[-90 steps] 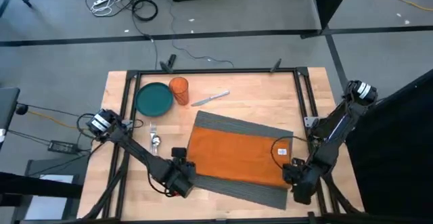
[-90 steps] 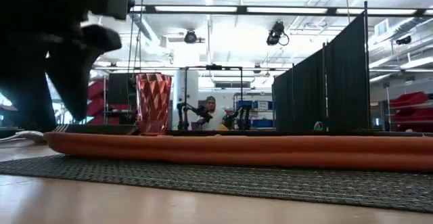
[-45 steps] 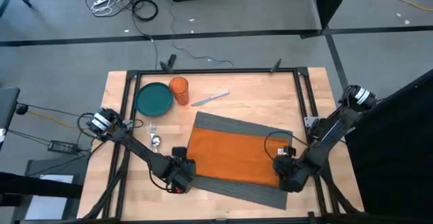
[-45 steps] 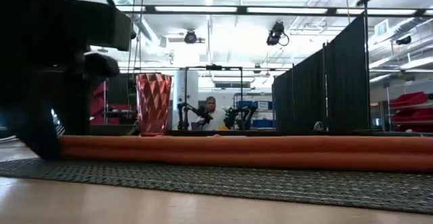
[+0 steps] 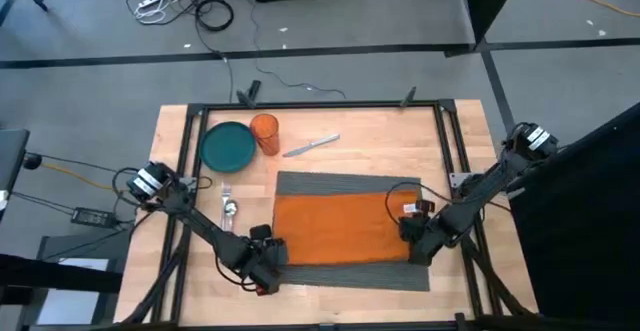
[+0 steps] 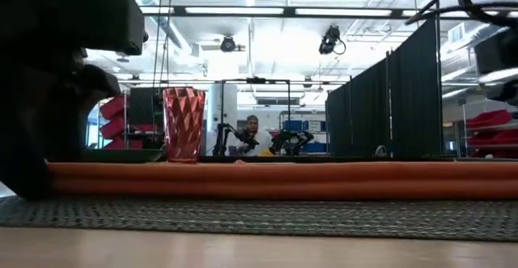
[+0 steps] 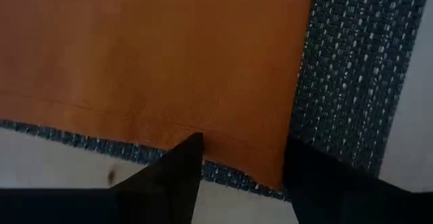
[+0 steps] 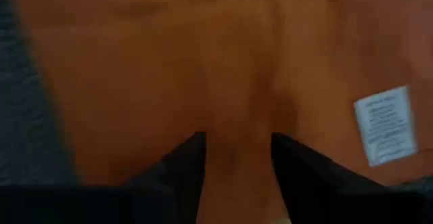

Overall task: Set table place
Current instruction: Fold the orange table napkin on the black placemat

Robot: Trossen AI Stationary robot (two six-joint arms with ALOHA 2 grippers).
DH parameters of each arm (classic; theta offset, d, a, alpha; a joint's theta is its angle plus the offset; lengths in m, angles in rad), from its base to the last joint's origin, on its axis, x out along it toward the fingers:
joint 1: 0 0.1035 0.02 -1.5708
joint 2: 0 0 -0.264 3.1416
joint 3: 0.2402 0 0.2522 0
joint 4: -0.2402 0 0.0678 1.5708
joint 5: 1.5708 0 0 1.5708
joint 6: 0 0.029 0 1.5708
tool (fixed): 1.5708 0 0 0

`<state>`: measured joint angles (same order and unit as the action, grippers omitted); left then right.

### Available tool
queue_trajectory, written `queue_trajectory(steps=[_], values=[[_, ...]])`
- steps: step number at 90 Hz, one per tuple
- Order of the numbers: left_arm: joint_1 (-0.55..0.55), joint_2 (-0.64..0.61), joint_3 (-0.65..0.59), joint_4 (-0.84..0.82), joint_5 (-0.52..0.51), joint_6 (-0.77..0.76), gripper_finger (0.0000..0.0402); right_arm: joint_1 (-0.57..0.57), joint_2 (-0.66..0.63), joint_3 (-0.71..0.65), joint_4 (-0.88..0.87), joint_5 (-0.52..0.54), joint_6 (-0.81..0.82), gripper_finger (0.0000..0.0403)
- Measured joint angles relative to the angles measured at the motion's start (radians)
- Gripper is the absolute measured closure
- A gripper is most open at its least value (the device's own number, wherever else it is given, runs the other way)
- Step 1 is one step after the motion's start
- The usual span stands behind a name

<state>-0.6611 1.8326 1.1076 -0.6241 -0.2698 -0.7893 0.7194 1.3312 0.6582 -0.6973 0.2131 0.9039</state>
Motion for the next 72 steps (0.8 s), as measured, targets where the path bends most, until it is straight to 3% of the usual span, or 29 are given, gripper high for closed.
queue_trajectory(steps=[13,26,35,51,72], values=[[-0.001,0.001,0.109,-0.126,-0.018,0.022,0.0229,0.019,-0.122,0.009,0.005,-0.051,0.029,0.0264],[0.000,0.000,0.194,-0.125,-0.082,0.113,0.0229,0.099,-0.202,0.011,0.103,-0.087,0.091,0.0264],[0.020,-0.001,0.194,-0.098,-0.085,0.189,0.0229,0.131,-0.223,0.011,0.185,-0.080,0.078,0.0264],[0.048,-0.001,0.173,-0.109,-0.021,0.211,0.0229,0.127,-0.214,0.011,0.310,0.104,0.010,0.0265],[0.043,0.043,0.124,-0.079,0.025,0.188,0.0229,0.237,-0.153,0.012,0.372,0.087,0.002,0.0221]])
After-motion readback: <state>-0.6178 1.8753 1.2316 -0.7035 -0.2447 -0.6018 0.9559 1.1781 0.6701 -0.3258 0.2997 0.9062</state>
